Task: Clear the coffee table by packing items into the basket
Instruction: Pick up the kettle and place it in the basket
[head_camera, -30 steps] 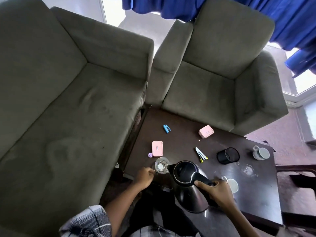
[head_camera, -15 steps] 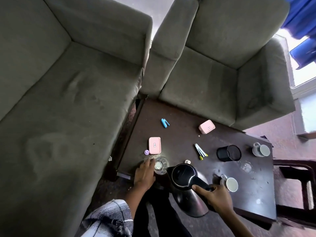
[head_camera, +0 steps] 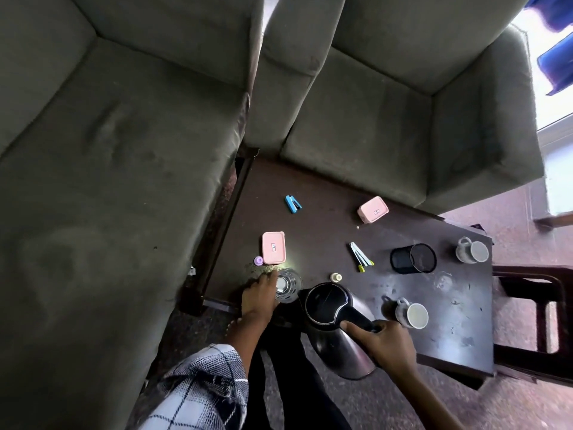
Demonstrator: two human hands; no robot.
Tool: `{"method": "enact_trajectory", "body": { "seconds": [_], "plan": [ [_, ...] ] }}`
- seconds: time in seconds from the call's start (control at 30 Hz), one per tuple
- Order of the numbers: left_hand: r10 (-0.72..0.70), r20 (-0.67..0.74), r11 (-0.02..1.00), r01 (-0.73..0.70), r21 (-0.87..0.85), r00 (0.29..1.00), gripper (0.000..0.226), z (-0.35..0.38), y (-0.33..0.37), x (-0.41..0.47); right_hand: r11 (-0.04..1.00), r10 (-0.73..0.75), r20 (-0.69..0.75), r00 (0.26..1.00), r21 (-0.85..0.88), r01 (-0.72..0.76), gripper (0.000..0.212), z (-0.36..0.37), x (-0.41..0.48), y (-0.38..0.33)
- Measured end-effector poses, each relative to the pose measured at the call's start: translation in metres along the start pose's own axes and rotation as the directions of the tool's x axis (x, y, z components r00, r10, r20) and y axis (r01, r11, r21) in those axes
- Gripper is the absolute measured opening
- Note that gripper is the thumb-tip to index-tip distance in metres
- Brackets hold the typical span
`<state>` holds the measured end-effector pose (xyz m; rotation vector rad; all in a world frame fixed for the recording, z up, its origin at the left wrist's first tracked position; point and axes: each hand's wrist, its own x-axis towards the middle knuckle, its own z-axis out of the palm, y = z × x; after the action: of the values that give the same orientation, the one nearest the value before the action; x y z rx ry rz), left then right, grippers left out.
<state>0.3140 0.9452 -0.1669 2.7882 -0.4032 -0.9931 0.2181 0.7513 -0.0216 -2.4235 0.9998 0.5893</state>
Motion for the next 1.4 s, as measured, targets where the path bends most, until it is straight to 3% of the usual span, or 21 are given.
{"method": "enact_trajectory", "body": {
  "seconds": [0.73, 1.4],
  "plan": [
    [-0.044, -0.034, 0.999, 0.044, 0.002, 0.998, 0.047, -0.001, 0.008, 0.007, 0.999, 0.045, 0.002, 0.999, -0.030, -0.045, 0.070, -0.004, 0.002, -0.002],
    [-0.088, -0.014, 0.995, 0.088, 0.056, 0.996, 0.048, -0.005, 0.018, 0.007, 0.998, 0.041, 0.008, 0.999, -0.052, -0.041, 0.069, -0.005, 0.003, 0.003]
  ]
}}
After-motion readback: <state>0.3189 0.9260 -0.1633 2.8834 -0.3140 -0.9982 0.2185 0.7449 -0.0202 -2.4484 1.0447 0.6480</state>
